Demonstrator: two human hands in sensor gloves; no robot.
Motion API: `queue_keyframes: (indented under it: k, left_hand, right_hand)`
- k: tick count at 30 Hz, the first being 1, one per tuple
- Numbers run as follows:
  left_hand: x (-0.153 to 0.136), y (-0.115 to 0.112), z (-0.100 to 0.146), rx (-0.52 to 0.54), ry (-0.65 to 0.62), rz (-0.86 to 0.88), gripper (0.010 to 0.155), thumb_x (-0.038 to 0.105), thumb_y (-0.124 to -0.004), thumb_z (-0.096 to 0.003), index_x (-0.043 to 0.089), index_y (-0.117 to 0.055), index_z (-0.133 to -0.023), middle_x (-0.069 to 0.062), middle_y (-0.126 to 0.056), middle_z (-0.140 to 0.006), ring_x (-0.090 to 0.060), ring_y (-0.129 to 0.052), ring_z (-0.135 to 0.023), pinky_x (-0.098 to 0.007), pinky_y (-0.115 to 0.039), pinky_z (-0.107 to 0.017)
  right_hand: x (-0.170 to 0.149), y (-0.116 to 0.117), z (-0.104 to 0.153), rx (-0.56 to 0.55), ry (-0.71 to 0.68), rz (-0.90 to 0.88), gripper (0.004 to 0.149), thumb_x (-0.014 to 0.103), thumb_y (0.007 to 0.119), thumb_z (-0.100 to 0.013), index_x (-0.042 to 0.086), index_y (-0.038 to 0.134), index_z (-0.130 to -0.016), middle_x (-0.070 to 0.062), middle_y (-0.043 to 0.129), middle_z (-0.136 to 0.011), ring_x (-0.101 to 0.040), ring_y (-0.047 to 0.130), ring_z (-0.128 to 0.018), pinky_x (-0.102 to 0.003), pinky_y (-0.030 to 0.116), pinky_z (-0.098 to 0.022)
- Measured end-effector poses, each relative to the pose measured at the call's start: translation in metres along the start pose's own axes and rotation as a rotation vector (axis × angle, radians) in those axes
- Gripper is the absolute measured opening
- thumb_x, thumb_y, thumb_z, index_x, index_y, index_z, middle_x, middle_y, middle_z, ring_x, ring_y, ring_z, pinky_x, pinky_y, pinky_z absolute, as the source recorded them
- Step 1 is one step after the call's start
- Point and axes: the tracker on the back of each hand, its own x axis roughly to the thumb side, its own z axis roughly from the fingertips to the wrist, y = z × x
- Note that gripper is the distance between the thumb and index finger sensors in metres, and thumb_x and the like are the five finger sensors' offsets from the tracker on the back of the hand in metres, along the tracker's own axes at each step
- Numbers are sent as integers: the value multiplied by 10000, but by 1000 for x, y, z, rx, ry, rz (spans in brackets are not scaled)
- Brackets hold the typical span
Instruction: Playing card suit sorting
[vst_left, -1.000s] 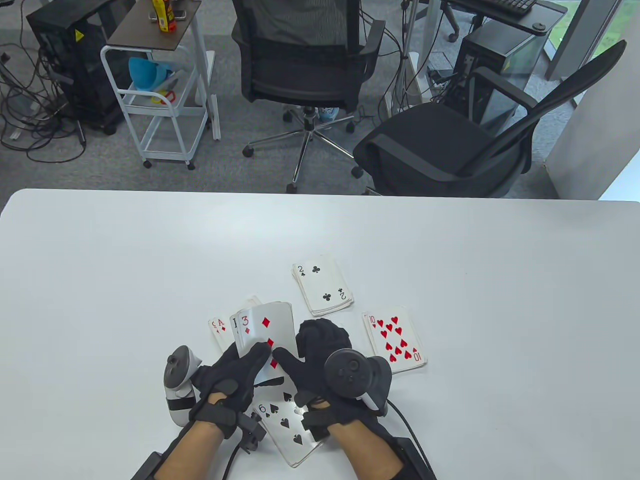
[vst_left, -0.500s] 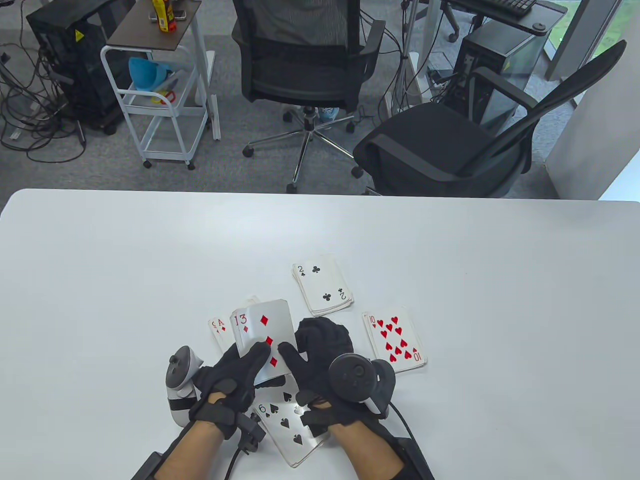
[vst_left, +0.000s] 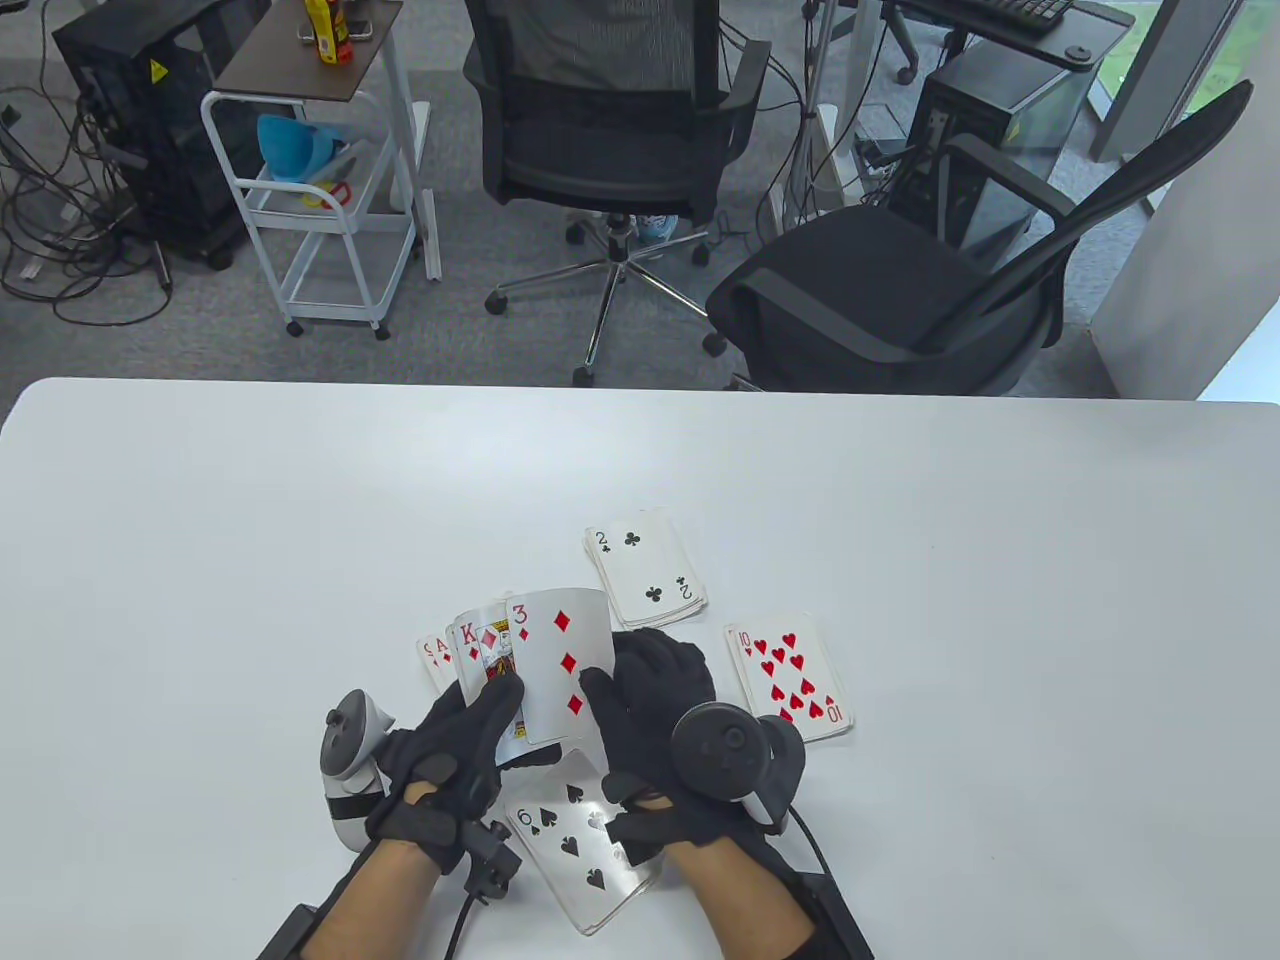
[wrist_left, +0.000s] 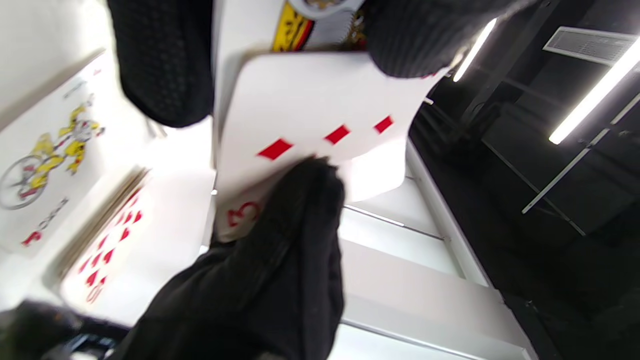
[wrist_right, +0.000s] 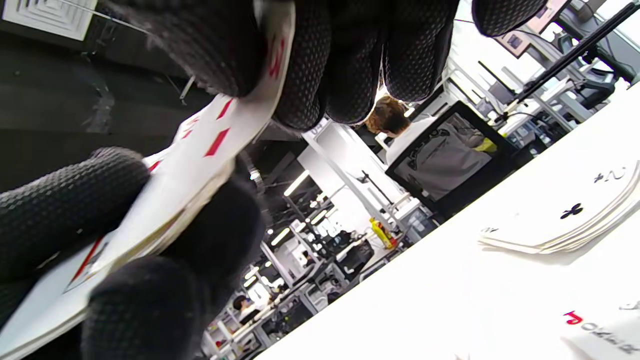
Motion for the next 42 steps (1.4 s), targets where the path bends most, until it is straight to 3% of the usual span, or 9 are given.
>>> queue_keyframes:
  k: [10, 15, 19, 22, 28, 35, 39, 42]
  left_hand:
    - [27, 20, 6, 100, -134, -4, 491, 498, -778, -583, 269, -709, -1011, 24, -889, -950, -263, -989, -786, -391, -932, -505]
    - [31, 19, 6, 99, -156, 19, 489, 497, -776, -584, 269, -708, -1011, 25, -887, -951, -264, -989, -785, -394, -931, -504]
    - [35, 23, 5, 119, -184, 60, 493, 506, -766, -585, 266, -707, -1011, 29, -889, -948, -261, -988, -786, -392, -932, -505]
    - [34, 24, 4, 124, -186, 83, 493, 503, -762, -587, 259, -704, -1011, 26, -891, -945, -262, -991, -782, -392, -932, -503]
    - [41, 27, 8, 130, -213, 107, 499, 508, -755, -585, 256, -700, -1012, 27, -891, -943, -259, -992, -780, -389, -933, -501]
    - [42, 27, 7, 135, -213, 121, 499, 507, -755, -585, 254, -699, -1012, 25, -891, -944, -276, -1001, -770, -392, -933, -499]
    - [41, 28, 7, 133, -210, 113, 498, 506, -754, -586, 254, -699, -1012, 25, -889, -944, -262, -1000, -775, -384, -937, -497]
    - [39, 27, 7, 134, -206, 105, 497, 505, -755, -585, 256, -700, -1011, 29, -890, -943, -256, -991, -782, -388, -932, -502]
  right_hand:
    - [-22, -13, -8, 7, 110, 19, 381, 326, 802, -568, 60, 853, -836, -194, 733, -995, -513, 595, -972, -733, 419, -669]
    - [-23, -4, -13, 94, 155, 76, 376, 329, 836, -562, 55, 869, -818, -203, 685, -1028, -531, 517, -998, -746, 371, -670]
    - [-14, 20, -32, 284, 198, 172, 380, 320, 851, -565, 38, 860, -820, -225, 616, -1058, -546, 412, -1020, -760, 298, -666]
    - [2, 47, -52, 365, 157, 363, 380, 331, 858, -561, 41, 870, -806, -227, 605, -1057, -545, 370, -1026, -762, 285, -662]
    - [19, 105, -80, 505, 210, 352, 382, 328, 866, -560, 35, 870, -806, -234, 577, -1065, -541, 332, -1030, -761, 256, -661]
    - [19, 144, -80, 524, 178, 669, 409, 379, 916, -533, 74, 837, -795, -233, 578, -1061, -541, 339, -1028, -759, 259, -661]
    - [18, 139, -75, 463, 111, 743, 472, 440, 930, -518, 88, 801, -805, -229, 570, -1058, -539, 340, -1026, -758, 256, -660]
    - [22, 118, -69, 385, 32, 763, 499, 515, 861, -534, 102, 794, -807, -221, 583, -1056, -538, 360, -1025, -753, 277, -661]
